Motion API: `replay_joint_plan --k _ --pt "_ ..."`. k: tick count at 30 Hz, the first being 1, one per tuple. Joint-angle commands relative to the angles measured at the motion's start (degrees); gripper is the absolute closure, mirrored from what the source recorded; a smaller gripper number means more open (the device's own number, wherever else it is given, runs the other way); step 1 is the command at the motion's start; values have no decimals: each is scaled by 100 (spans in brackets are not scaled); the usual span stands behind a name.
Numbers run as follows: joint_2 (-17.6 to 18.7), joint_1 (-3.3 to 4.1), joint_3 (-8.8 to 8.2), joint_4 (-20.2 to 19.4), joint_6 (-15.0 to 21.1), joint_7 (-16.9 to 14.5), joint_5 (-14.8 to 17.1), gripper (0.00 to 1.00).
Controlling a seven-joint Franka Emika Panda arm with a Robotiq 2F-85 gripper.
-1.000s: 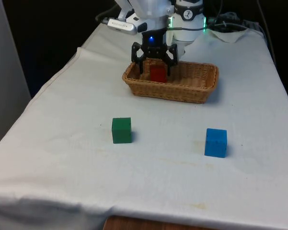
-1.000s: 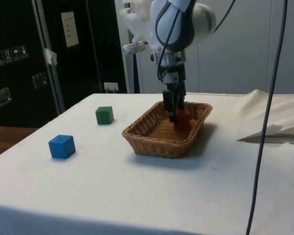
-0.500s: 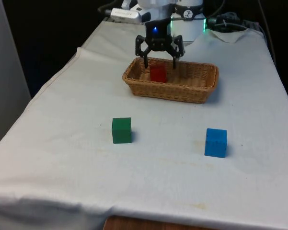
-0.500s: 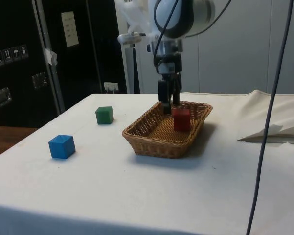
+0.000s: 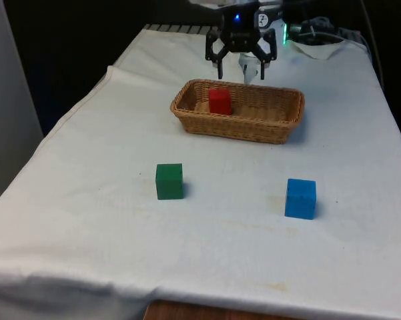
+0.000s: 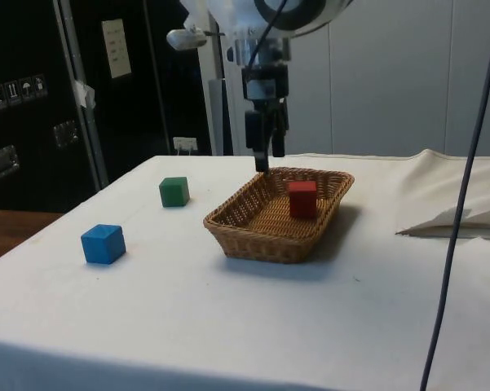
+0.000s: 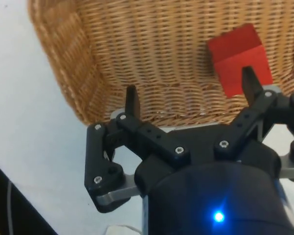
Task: Pick up exactly two blocks and place them into the basket.
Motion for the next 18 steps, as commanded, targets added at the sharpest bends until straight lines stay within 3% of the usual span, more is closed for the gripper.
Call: replay_joint_plan --k 1,4,5,6,13,14,18 --pt "-6 11 23 63 -80 166 -138 0" --pt "-69 23 120 160 -201 309 -195 0" --pt "-80 6 126 132 -166 183 -69 0" --pt "-80 23 149 201 -241 344 -201 0" --pt "-34 34 435 607 -476 584 -172 0" --pt "-92 11 413 521 -430 481 -115 0" --pt "69 40 556 802 -521 670 -138 0"
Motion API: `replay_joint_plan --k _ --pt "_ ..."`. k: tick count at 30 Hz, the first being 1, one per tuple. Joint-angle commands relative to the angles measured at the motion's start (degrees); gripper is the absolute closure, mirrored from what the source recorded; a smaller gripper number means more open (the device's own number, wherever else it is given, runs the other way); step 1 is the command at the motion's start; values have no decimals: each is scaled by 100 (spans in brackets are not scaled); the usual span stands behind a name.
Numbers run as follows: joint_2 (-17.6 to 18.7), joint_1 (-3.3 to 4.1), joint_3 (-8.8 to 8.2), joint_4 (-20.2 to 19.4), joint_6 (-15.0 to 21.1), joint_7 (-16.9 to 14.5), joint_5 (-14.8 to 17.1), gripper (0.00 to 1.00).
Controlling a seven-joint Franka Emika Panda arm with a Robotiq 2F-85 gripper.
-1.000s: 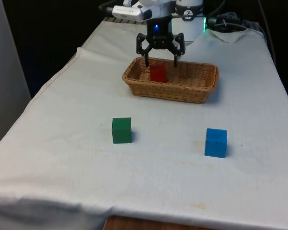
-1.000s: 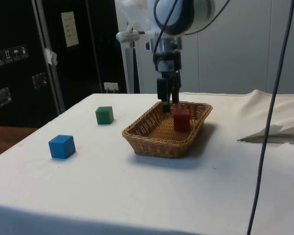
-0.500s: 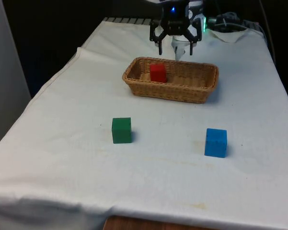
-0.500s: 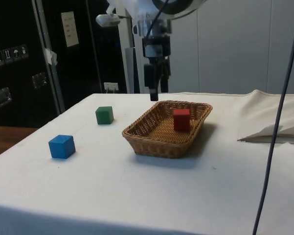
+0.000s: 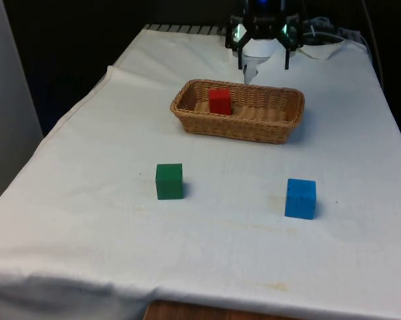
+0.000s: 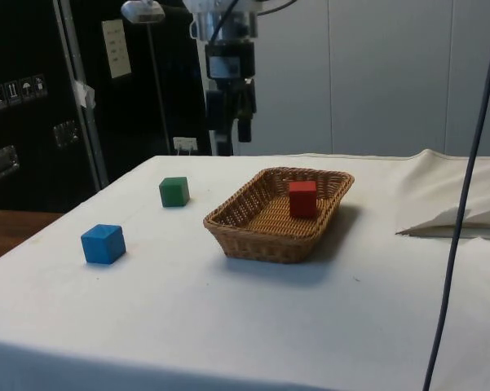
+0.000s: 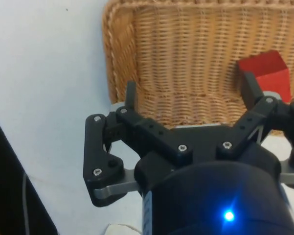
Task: Pick up exactly two blocks and place them into the basket.
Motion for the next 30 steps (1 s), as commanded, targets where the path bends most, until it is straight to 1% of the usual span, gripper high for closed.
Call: replay_joint_plan --k 1,3,4,5,9,10,12,13,14,18,20,21,22,25,26,28,29,30 --pt "103 23 52 143 -52 97 -17 0" --pt "183 29 109 252 -57 132 6 0" --pt "120 6 92 178 -17 80 0 0" --pt "264 23 160 355 -63 160 23 0" --pt "458 23 258 590 -57 218 52 0" --pt "556 23 298 710 -52 241 57 0" --pt "636 17 332 814 -52 258 57 0" --pt "619 6 327 779 -23 246 23 0" --pt "688 17 350 877 -52 264 63 0" --pt "877 17 407 1112 -57 275 74 0" --pt "1026 17 447 1295 -63 281 80 0" --pt "997 6 435 1249 -23 275 34 0" --pt "1083 17 458 1364 -63 286 80 0" --pt "1261 17 498 1576 -57 309 80 0" --pt "1387 11 527 1713 -57 327 80 0" --pt "1518 11 550 1851 -57 344 80 0" --pt "1438 11 527 1765 -23 332 40 0" --pt "1599 11 561 1925 -52 350 86 0"
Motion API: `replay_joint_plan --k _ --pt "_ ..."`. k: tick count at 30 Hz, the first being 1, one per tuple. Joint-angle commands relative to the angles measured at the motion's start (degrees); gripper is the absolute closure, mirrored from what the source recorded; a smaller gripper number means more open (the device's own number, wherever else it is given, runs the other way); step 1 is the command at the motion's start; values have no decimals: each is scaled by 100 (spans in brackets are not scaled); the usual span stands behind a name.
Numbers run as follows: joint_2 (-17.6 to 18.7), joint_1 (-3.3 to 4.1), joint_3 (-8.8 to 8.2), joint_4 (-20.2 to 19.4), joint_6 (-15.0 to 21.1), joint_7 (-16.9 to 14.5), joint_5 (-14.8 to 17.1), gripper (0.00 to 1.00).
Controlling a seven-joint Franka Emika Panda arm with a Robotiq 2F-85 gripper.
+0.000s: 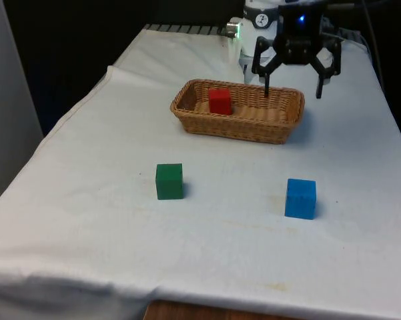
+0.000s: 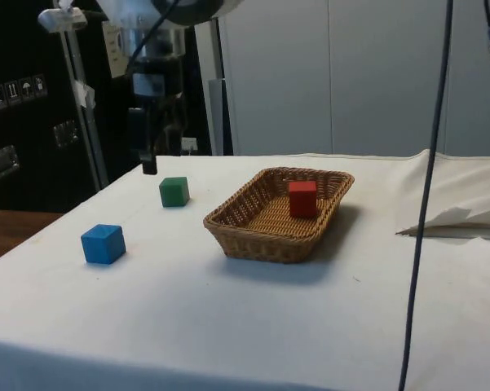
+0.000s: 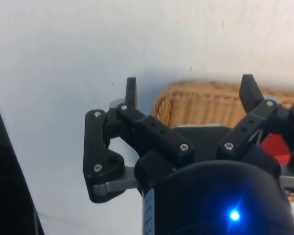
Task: Pick up exactly two blocks and place them into the basket.
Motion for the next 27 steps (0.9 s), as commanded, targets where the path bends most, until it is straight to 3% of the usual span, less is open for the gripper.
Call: replay_joint_plan --k 1,8,9,16,17,24,25,27 --pt "155 -6 34 155 -23 23 46 0" --pt "791 -11 109 762 -17 46 109 0" --pt "728 0 80 699 6 46 63 0" --pt "1409 -29 155 1398 -40 40 212 0" --pt "1455 0 115 1432 0 57 172 0" --pt "2028 -74 172 2063 -46 0 327 0" --pt "2011 -23 120 2023 0 40 275 0" --pt "2229 -109 166 2303 -63 -52 395 0"
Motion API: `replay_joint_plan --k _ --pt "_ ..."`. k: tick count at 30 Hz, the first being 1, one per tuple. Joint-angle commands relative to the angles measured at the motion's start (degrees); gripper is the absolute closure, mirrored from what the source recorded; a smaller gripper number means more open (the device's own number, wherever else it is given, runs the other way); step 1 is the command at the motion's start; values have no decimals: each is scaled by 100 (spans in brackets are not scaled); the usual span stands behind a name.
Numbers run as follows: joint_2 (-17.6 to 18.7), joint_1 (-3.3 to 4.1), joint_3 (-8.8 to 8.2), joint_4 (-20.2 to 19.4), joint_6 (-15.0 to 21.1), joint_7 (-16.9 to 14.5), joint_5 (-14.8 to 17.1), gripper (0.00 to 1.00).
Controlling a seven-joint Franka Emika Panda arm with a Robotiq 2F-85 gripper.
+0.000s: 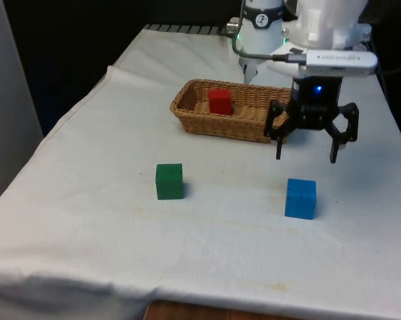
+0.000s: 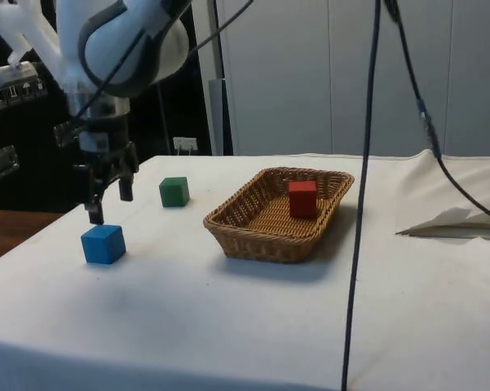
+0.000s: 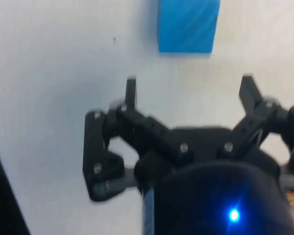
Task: Pick up exactly two blocks and place them into the basket.
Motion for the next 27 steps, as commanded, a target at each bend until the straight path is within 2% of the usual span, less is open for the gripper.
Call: replay_joint_plan --k 1,5,6,7,8,9,15,16,17,25,26,27 --pt "63 -69 57 103 -63 -69 69 0" --pt "401 -115 40 516 -86 -178 229 0" --pt "401 -115 40 516 -86 -178 229 0" --pt "321 -46 -17 395 -11 -120 172 0" --pt "458 -120 40 596 -97 -189 258 0" --pt "584 -143 46 751 -103 -241 332 0" --pt "1014 -183 40 1192 -86 -413 584 0" --pt "968 -132 -23 1146 -57 -367 544 0" --pt "1060 -189 40 1220 -74 -435 607 0" --pt "1220 -212 23 1283 -40 -573 693 0" --pt "1215 -178 -23 1278 -52 -539 659 0" --pt "1226 -212 17 1289 -40 -573 699 0"
